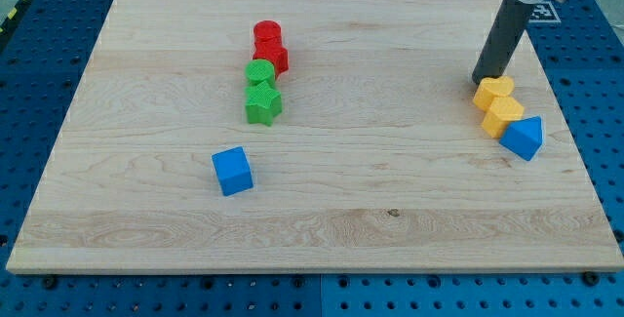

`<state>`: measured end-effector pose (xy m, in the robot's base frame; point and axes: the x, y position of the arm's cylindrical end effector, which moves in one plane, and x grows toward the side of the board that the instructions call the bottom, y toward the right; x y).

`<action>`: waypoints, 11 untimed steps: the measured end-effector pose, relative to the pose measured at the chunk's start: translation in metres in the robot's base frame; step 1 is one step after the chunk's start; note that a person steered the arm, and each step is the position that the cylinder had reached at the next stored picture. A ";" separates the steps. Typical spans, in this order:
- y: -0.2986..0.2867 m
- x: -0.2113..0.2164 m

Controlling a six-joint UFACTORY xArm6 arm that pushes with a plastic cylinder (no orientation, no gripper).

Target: Touch the right side of yellow heart

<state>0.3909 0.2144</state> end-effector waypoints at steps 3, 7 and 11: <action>0.049 -0.045; 0.053 -0.007; 0.039 0.021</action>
